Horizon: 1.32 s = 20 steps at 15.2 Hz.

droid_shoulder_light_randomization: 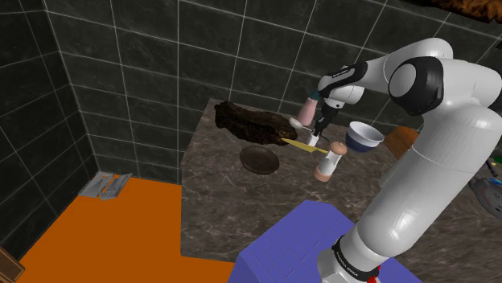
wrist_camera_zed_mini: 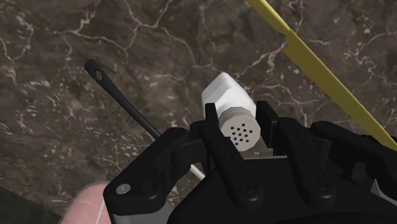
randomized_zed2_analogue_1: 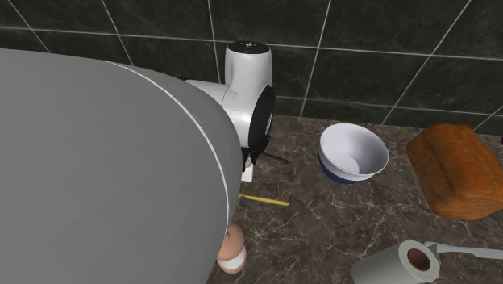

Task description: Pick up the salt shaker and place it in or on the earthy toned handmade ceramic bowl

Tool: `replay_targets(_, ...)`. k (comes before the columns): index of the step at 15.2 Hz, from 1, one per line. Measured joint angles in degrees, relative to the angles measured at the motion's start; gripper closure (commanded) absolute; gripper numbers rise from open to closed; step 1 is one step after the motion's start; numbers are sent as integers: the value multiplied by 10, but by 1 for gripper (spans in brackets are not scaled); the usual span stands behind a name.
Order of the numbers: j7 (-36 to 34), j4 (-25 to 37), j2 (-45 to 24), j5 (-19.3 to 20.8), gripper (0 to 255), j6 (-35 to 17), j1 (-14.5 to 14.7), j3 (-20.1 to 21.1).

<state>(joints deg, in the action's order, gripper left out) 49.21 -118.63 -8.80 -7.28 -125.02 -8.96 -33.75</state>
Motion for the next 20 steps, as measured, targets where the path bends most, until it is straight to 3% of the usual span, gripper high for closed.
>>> replay_targets(8, -3, 3, 6, 4, 255, 8, 1, -1)
replay_targets(20, -24, 55, 45, 34, 255, 91, 6, -5)
